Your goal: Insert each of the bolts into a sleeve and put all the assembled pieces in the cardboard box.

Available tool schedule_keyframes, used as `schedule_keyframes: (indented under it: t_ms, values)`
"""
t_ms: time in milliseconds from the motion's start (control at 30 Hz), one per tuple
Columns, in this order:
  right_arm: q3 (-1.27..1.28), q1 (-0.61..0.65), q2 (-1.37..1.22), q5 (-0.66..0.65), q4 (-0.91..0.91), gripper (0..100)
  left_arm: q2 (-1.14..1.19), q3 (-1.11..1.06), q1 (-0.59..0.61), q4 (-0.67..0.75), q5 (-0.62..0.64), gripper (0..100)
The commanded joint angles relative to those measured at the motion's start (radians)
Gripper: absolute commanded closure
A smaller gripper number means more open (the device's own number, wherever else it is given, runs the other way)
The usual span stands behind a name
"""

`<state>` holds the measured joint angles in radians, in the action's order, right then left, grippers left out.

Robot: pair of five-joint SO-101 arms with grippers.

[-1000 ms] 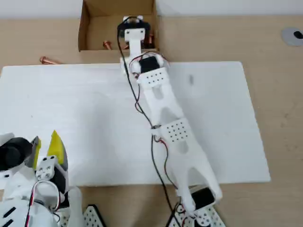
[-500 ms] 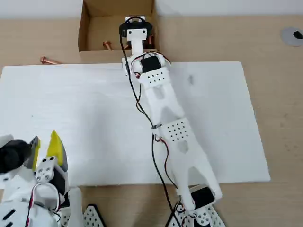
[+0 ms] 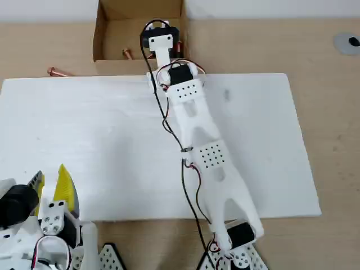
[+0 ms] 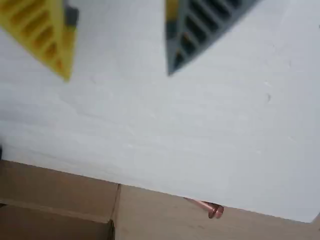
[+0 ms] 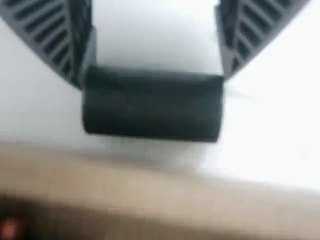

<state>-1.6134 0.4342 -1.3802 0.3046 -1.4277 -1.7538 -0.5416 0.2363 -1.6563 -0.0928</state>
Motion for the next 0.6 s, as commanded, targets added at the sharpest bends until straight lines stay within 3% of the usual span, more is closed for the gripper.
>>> schedule_keyframes:
  t_ms: [0, 367, 467, 567]
  values:
    - [-0.03, 0.005, 0.188, -0.003, -0.038, 98.7, -0.001, 0.034, 0.014, -0.002, -0.005, 87]
    - [-0.022, 0.013, 0.529, 0.0, -0.232, 98.8, -0.001, 0.087, 0.014, -0.003, -0.002, 87]
    - [-0.018, 0.044, 0.572, 0.061, -0.368, 98.9, -0.001, 0.087, 0.014, -0.003, -0.002, 87]
    - [0.035, 0.059, 0.607, 0.103, -0.362, 98.9, -0.002, 0.087, 0.014, -0.003, -0.002, 87]
